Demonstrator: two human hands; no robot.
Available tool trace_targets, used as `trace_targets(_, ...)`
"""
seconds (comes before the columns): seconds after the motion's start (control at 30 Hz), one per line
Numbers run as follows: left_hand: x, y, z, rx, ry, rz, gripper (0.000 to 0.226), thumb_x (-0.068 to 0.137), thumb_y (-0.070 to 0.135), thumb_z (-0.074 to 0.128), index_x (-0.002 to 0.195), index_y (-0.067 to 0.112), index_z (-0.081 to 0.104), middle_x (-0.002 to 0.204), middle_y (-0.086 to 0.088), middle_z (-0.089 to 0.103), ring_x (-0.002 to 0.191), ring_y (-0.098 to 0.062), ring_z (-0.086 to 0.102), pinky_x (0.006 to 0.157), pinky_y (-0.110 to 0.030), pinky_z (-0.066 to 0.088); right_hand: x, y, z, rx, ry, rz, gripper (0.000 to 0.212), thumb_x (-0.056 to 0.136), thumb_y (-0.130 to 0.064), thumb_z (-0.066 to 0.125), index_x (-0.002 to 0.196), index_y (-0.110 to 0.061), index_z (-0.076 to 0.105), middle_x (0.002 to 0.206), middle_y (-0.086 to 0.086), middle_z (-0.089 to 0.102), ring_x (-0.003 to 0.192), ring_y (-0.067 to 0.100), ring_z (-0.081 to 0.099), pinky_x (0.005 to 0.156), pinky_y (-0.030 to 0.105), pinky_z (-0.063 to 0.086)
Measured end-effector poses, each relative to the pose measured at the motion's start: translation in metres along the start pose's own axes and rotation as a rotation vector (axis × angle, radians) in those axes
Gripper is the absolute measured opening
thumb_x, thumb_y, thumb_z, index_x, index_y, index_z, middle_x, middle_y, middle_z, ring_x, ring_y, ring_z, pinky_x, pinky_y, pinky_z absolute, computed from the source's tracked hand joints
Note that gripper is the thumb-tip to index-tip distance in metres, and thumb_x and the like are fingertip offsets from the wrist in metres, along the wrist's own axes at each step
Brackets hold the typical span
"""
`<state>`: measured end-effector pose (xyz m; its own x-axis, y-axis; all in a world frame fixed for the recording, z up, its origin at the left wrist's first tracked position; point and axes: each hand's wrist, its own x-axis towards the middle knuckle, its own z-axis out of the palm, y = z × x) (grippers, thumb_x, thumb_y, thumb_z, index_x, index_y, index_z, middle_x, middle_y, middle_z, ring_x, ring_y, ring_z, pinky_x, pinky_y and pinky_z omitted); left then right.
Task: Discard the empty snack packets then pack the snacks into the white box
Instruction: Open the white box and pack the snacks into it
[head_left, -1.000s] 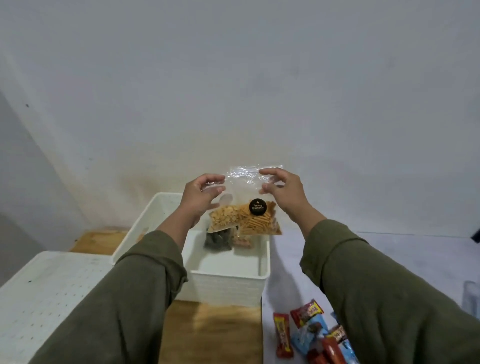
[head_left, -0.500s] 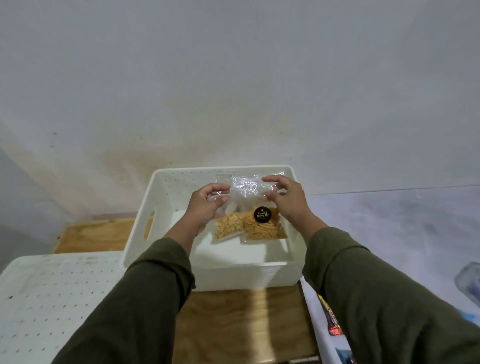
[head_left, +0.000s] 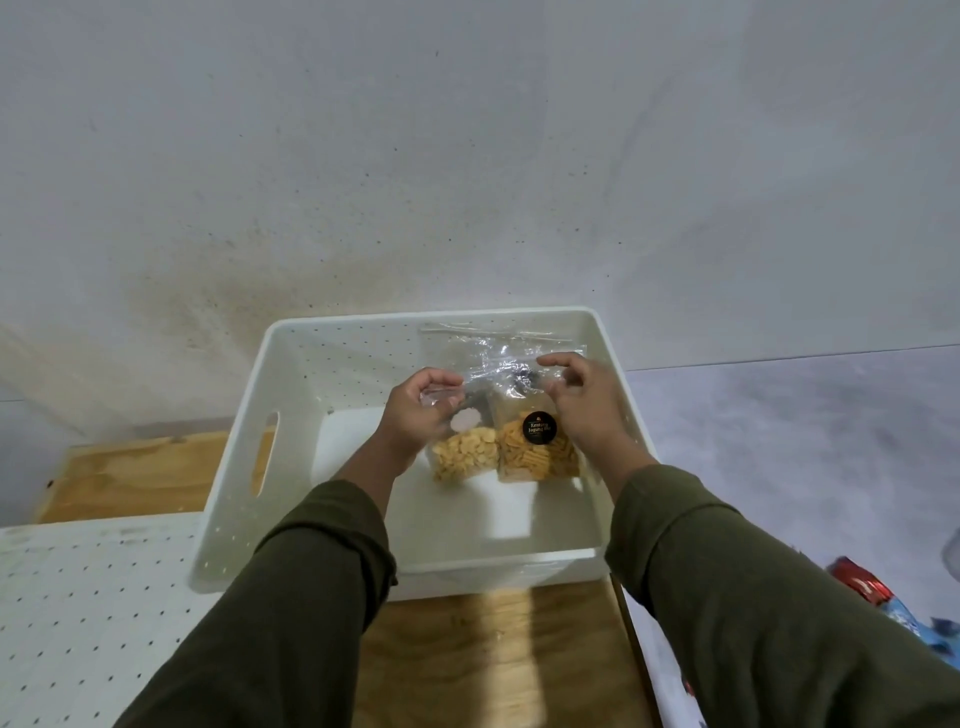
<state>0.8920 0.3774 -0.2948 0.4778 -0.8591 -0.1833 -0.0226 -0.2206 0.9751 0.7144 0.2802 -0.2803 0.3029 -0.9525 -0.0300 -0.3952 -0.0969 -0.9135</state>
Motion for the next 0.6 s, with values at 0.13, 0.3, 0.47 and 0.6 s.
trace_targets(0.13, 0.004, -0.003, -0.001, 0.018, -0.002, 0.049, 0.031, 0.086, -0.004, 0.059, 0.095, 0.025, 0.063, 0.096, 0.004, 0.062, 0.093, -0.017, 0.058, 0.079, -0.032, 0.053, 0.004, 0.0, 0.008, 0.007, 0.011, -0.011, 0.026, 0.087, -0.007, 0.061, 0.097, -0.03, 0.068, 0.106, 0.006, 0.052, 0.092, 0.011, 0.054, 0.078, 0.021, 0.047)
trace_targets(0.3, 0.0, 0.01, -0.001, 0.046, 0.003, 0.066, 0.031, 0.086, -0.002, 0.06, 0.104, 0.023, 0.064, 0.101, 0.004, 0.063, 0.095, -0.017, 0.058, 0.073, -0.02, 0.054, -0.003, -0.015, 0.001, -0.043, 0.02, -0.068, 0.03, 0.087, -0.003, 0.058, 0.101, -0.029, 0.065, 0.127, 0.001, 0.041, 0.117, 0.01, 0.043, 0.088, 0.002, 0.025)
trace_targets(0.47, -0.005, 0.044, -0.003, 0.121, 0.064, 0.12, 0.033, 0.085, 0.006, 0.064, 0.099, 0.036, 0.064, 0.127, 0.009, 0.056, 0.122, -0.011, 0.046, 0.099, -0.029, 0.038, -0.003, -0.042, -0.02, -0.064, 0.03, -0.152, 0.035, 0.088, -0.002, 0.055, 0.114, -0.025, 0.061, 0.146, 0.0, 0.027, 0.136, 0.01, 0.029, 0.098, 0.007, 0.02)
trace_targets(0.6, -0.014, 0.081, 0.006, 0.219, 0.09, 0.167, 0.038, 0.084, 0.017, 0.068, 0.115, 0.036, 0.06, 0.136, 0.005, 0.051, 0.132, -0.016, 0.041, 0.101, -0.029, 0.035, -0.006, -0.066, -0.049, -0.159, 0.036, -0.216, 0.046, 0.087, -0.017, 0.061, 0.13, -0.028, 0.05, 0.151, 0.001, 0.025, 0.14, 0.017, 0.027, 0.111, 0.026, 0.025)
